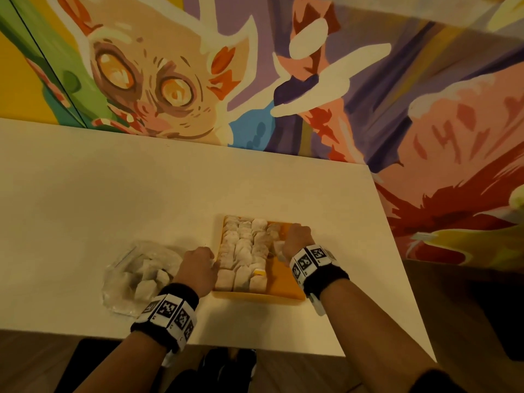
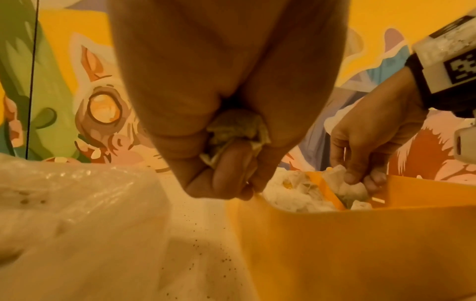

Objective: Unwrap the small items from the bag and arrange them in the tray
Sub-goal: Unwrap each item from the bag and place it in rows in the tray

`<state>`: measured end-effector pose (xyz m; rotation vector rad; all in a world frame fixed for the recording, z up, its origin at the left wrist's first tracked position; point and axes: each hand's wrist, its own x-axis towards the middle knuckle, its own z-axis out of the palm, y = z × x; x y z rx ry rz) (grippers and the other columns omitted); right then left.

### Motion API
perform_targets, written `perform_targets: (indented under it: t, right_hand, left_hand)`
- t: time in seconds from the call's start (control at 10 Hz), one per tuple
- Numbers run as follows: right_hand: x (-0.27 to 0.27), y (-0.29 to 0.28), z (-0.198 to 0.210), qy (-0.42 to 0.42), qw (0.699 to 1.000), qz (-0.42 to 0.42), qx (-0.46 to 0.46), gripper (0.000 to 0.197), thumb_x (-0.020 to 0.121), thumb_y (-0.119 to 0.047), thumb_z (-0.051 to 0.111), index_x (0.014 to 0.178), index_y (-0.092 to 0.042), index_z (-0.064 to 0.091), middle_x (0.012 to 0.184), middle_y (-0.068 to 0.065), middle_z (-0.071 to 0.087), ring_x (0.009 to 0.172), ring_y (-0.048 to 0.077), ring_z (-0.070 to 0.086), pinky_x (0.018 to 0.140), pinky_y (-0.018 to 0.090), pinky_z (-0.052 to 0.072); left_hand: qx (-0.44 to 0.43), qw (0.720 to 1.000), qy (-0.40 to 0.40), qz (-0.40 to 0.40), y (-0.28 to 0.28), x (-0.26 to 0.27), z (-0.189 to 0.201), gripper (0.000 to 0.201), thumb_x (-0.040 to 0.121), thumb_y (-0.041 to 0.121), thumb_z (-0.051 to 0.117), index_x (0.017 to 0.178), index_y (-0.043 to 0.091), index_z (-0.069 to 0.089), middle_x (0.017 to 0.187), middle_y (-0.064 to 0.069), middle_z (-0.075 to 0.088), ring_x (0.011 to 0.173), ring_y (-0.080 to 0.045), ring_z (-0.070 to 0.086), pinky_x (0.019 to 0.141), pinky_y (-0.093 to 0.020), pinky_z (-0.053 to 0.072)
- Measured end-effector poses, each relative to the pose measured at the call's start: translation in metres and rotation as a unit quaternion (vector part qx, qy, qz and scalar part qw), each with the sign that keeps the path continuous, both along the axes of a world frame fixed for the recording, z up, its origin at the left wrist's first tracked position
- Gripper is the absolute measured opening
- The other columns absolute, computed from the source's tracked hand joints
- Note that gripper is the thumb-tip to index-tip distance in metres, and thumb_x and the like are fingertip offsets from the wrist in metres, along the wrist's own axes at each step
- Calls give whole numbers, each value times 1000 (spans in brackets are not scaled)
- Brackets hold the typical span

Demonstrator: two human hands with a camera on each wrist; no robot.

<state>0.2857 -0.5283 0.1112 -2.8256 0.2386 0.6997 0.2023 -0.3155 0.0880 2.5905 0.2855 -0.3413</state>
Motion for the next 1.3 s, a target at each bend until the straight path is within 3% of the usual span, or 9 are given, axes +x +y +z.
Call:
perform_targets:
  t: [0.1, 0.2, 0.5, 0.7, 0.9, 1.0, 1.1, 1.2, 1.3]
  right_hand:
    - [-2, 9, -8, 6, 1000, 16, 5, 42, 95, -10, 53, 136, -2, 46, 134, 17, 52, 120, 31, 53, 92, 32, 46]
    - [3, 17, -30, 5, 999, 20, 39, 49, 94, -12, 50, 142, -15, 43, 130, 13, 58, 104, 29, 63, 87, 36, 53]
    - [15, 23, -3, -5, 999, -30, 10, 30, 100, -14, 47, 125, 0, 53, 131, 15, 56, 122, 29, 54, 96, 29, 44]
    - [9, 19, -4, -24, 998, -51, 41, 37, 104, -12, 40, 139, -3, 41, 148, 11, 42, 136, 23, 41, 109, 28, 32]
    - [-5, 19, -9, 23, 999, -18, 37, 43, 101, -19, 45, 141, -6, 42, 148, 11, 42, 134, 28, 43, 110, 34, 37]
    - [-5, 19, -11, 11, 999, 0, 51, 38, 90, -16, 60, 126, -2, 58, 131, 18, 56, 121, 32, 54, 94, 34, 44]
    - [-2, 19, -18, 14, 998, 7, 61, 32, 89, -15, 61, 119, -5, 63, 126, 16, 59, 118, 31, 55, 79, 30, 39]
    - [-6, 21, -14, 16, 997, 3, 75, 11, 94, -14, 54, 88, -14, 63, 100, 11, 60, 108, 25, 58, 77, 28, 39]
    - [-8, 21, -13, 9, 997, -8, 74, 22, 98, -8, 47, 105, -2, 67, 108, 13, 67, 104, 29, 63, 84, 34, 53]
  left_hand:
    - [2, 1000, 4, 0, 1, 0, -4, 25, 96, 26, 54, 114, 11, 62, 121, -12, 60, 111, -27, 53, 88, -32, 43]
    - [9, 1000, -1, -4, 0, 0, -5, 24, 96, 25, 54, 113, 11, 62, 118, -12, 61, 111, -27, 53, 88, -34, 44]
    - [7, 1000, -21, -11, 0, 2, -7, 22, 95, 21, 56, 111, 10, 66, 116, -12, 64, 107, -28, 58, 86, -33, 46]
    - [4, 1000, -14, -15, 4, 5, -10, 21, 94, 22, 55, 108, 11, 67, 116, -11, 64, 104, -27, 59, 84, -31, 46]
    - [7, 1000, -14, -13, 2, 4, -11, 20, 94, 21, 56, 108, 10, 66, 116, -12, 63, 104, -27, 58, 83, -31, 44]
    - [9, 1000, -7, -13, 2, 4, -9, 22, 94, 20, 55, 111, 10, 65, 119, -12, 61, 107, -28, 56, 85, -31, 44]
    - [5, 1000, -6, -11, 1, 4, -8, 22, 94, 19, 55, 112, 10, 64, 120, -13, 61, 108, -29, 56, 85, -31, 44]
    - [5, 1000, -2, -7, 1, 4, -8, 22, 95, 20, 55, 112, 10, 64, 121, -12, 60, 109, -28, 55, 85, -30, 43]
    - [6, 1000, -6, -6, 1, 4, -8, 20, 94, 19, 55, 109, 10, 66, 119, -13, 61, 107, -29, 57, 85, -32, 45]
